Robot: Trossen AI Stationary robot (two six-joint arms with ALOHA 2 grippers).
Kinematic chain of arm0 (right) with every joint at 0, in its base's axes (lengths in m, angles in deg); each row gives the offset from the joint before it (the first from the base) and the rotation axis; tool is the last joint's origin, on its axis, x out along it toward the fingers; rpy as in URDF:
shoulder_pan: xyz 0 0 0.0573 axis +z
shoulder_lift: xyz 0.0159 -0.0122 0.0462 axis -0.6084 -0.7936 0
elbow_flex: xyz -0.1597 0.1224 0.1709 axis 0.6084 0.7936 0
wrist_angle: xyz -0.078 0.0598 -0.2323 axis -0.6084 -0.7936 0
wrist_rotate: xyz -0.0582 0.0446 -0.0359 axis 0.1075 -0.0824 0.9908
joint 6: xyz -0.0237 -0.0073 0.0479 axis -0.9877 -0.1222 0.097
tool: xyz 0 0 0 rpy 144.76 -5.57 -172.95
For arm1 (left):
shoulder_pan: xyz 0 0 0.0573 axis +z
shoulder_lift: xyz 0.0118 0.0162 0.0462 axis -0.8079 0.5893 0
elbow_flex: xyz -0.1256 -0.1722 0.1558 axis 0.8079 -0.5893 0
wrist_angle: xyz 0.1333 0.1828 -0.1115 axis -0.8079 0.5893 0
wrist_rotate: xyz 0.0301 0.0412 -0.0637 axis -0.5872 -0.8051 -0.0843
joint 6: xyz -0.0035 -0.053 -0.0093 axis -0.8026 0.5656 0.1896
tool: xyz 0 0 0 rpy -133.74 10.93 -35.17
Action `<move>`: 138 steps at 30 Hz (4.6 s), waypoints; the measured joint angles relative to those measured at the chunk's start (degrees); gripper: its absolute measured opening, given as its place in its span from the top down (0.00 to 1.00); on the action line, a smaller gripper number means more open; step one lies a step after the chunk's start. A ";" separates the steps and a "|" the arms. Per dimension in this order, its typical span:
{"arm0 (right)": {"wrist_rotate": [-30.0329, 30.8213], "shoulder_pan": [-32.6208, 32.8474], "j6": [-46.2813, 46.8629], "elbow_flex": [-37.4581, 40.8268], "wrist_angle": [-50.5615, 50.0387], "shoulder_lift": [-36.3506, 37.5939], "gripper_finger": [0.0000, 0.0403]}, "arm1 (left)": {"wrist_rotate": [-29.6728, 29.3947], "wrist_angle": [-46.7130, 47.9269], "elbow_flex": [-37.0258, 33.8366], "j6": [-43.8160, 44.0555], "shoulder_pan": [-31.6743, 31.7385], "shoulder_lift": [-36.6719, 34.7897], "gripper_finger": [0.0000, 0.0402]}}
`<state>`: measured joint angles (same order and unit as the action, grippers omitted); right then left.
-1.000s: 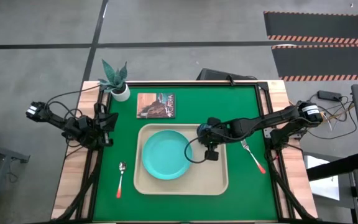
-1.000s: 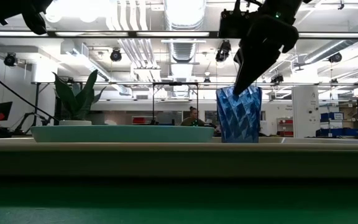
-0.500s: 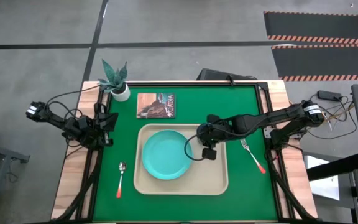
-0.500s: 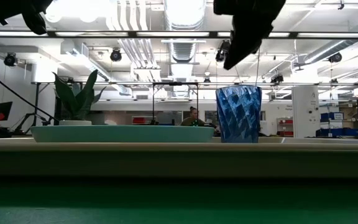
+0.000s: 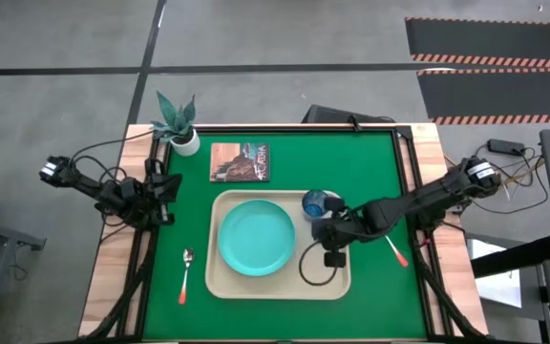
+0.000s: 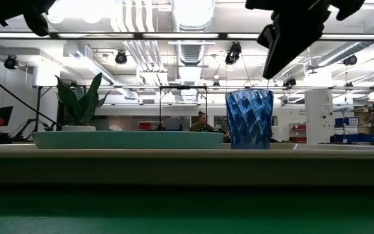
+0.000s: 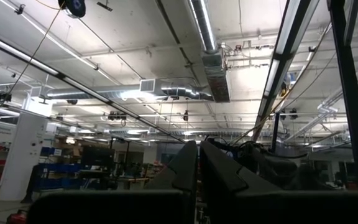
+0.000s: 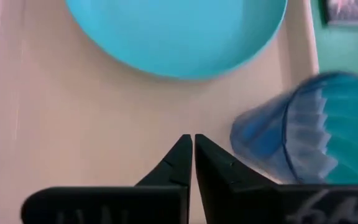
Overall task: Pick and place plate/cup/fork/spoon on tray
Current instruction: Put the orange spoon in the right corner of the serving tray
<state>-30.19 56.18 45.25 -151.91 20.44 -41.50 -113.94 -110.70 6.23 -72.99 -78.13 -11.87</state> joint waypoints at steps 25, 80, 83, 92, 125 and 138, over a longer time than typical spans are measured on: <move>3.30 -1.07 -32.25 30.29 55.17 22.77 0.98 | 8.69 -0.05 13.76 18.19 -0.23 27.97 0.99; 0.92 -1.12 -38.43 32.91 55.85 42.04 0.98 | 24.51 116.02 50.95 151.38 -24.02 55.20 1.00; 0.91 -1.12 -33.28 31.27 47.44 42.11 0.98 | 24.56 115.91 50.95 151.25 -24.25 56.16 1.00; 0.96 -1.12 -14.79 24.01 12.71 39.39 0.98 | 27.11 115.71 50.95 151.38 -24.71 57.14 1.00; 0.99 -1.12 -17.79 22.59 15.62 37.81 0.98 | 33.96 117.03 46.26 155.75 -27.27 57.14 0.86; 0.99 -1.12 -16.83 22.64 15.62 37.81 0.98 | 31.55 115.32 43.07 155.90 -27.29 57.14 0.63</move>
<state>-29.20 55.06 28.43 -129.28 36.06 -3.69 -82.38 4.62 49.31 82.92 -105.43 45.27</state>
